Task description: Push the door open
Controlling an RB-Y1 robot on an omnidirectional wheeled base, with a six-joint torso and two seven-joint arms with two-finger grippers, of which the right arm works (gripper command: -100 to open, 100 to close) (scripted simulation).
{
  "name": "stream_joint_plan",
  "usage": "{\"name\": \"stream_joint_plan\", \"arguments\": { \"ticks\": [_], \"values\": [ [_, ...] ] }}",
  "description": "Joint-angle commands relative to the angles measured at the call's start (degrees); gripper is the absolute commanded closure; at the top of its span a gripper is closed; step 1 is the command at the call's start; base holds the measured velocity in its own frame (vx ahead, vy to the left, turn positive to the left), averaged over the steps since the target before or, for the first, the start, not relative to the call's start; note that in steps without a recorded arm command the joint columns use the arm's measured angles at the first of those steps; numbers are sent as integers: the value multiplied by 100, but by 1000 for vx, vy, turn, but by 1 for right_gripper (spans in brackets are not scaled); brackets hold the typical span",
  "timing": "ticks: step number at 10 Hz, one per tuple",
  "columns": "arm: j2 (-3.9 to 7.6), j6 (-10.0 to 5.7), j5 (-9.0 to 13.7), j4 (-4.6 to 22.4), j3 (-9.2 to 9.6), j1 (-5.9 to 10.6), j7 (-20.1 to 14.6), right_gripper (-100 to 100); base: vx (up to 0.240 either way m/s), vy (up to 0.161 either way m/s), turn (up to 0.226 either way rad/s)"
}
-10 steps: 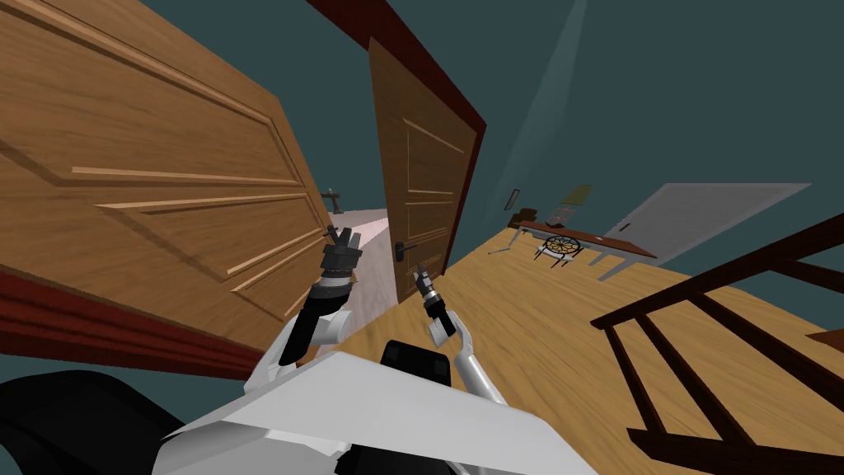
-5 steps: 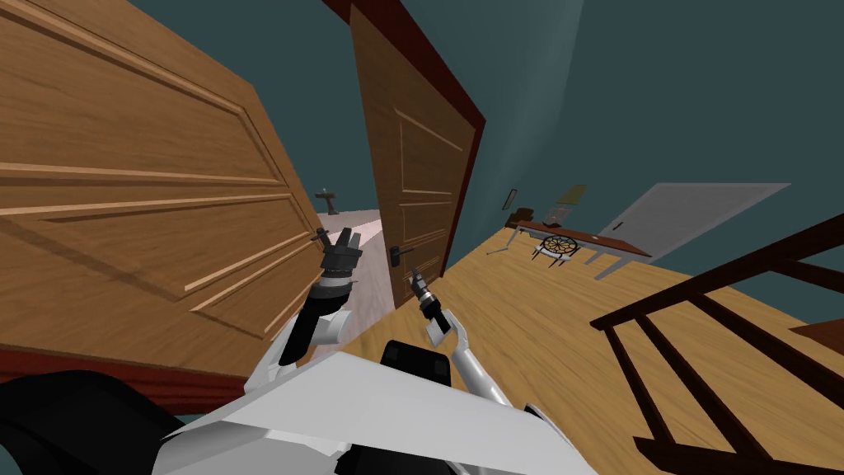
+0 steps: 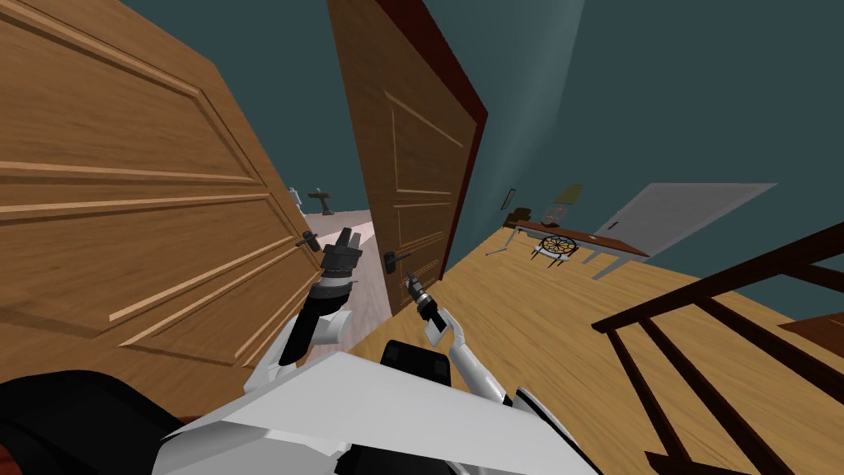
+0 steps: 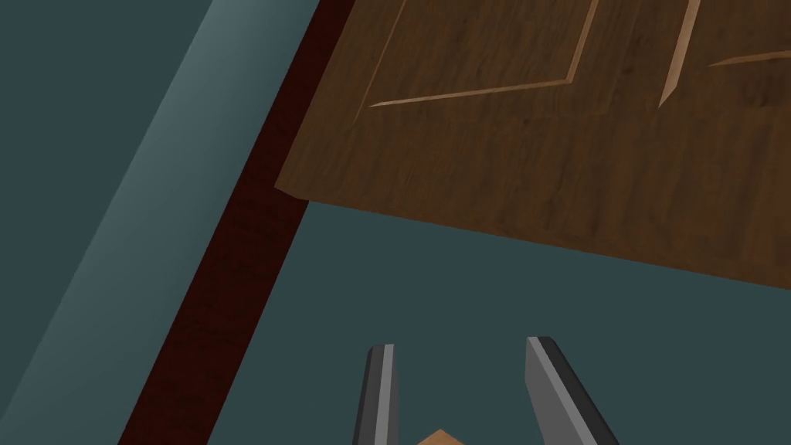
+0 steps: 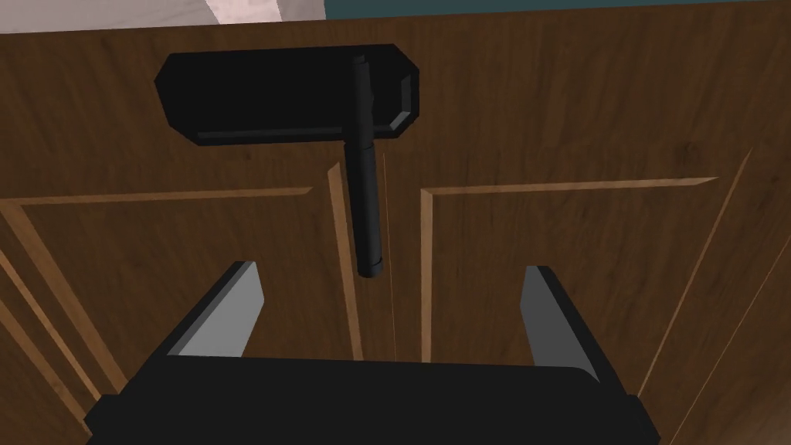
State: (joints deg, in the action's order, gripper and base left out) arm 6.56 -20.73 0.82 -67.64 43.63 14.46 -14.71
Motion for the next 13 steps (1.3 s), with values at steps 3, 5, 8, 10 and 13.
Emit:
{"name": "stream_joint_plan", "arguments": {
  "ticks": [3, 5, 8, 10, 13],
  "values": [
    [15, 22, 17, 234, 173, 159, -61, -100, 174, 19, -28],
    [-18, -1, 13, 305, 141, 160, -41, -100, 101, 92, 35],
    [-83, -54, 3, 424, 64, 149, 7, -100, 163, 157, 41],
    [-123, -85, -2, 492, 19, 142, 35, -100, 147, 151, 39],
    [-152, -106, -6, 540, -6, 140, 50, -100, 130, 115, 21]
  ]
}}
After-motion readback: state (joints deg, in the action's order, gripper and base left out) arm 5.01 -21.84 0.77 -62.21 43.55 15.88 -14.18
